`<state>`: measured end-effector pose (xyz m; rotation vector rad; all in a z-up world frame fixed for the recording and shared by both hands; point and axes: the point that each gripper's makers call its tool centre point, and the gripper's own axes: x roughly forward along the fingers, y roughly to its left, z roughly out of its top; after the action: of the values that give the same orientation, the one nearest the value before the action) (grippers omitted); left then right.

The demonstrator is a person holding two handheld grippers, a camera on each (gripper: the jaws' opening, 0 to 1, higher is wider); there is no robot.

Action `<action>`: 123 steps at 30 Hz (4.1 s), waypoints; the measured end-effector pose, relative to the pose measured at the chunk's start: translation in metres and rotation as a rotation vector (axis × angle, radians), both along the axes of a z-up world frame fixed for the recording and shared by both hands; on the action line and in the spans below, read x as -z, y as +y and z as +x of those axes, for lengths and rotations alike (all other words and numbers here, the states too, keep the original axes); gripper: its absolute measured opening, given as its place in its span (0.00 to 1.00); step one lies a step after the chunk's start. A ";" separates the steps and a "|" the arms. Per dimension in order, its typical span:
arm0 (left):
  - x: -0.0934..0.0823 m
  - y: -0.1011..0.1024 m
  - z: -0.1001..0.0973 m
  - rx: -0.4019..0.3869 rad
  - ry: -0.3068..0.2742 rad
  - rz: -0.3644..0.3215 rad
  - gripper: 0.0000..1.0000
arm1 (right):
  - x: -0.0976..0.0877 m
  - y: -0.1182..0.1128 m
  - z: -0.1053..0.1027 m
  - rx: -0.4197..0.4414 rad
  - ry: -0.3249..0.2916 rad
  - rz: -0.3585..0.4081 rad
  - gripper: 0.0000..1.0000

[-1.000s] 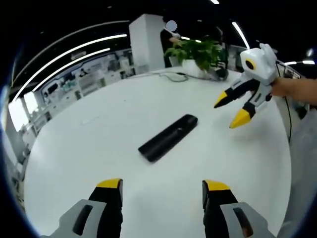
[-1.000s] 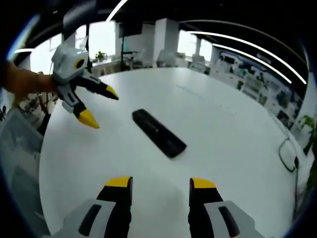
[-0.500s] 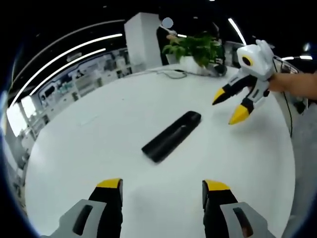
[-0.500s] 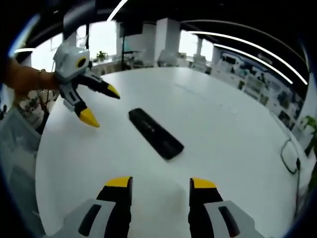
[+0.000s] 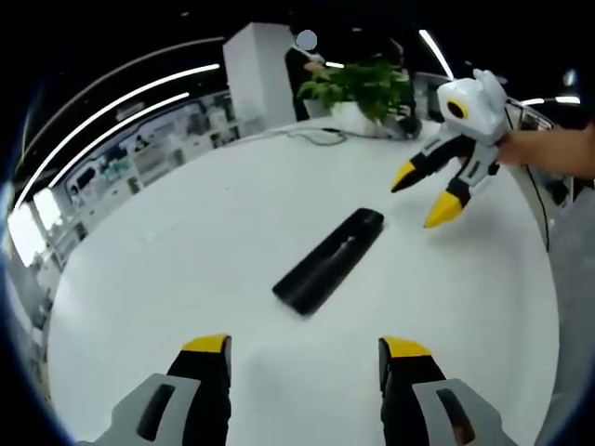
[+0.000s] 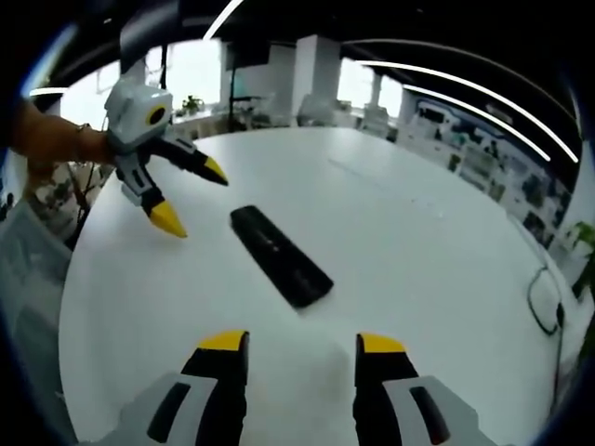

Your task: Press the specified remote control buttons in sequence, fully releasing each button before pressing the next.

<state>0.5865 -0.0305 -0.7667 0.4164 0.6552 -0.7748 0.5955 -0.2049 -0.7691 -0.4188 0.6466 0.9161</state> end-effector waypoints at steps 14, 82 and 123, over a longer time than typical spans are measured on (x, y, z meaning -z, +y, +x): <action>0.008 -0.002 0.006 0.047 0.007 0.012 0.65 | 0.003 -0.002 0.012 -0.031 -0.003 -0.009 0.43; 0.012 -0.027 0.029 0.418 0.075 0.015 0.56 | 0.008 0.045 0.025 -0.423 0.048 -0.068 0.39; 0.015 -0.042 0.028 0.519 0.161 0.062 0.42 | 0.016 0.052 0.024 -0.584 0.104 -0.182 0.27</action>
<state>0.6141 -0.0721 -0.7814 0.5957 0.7320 -1.2931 0.6192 -0.1525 -0.7847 -0.7492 0.7188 1.4447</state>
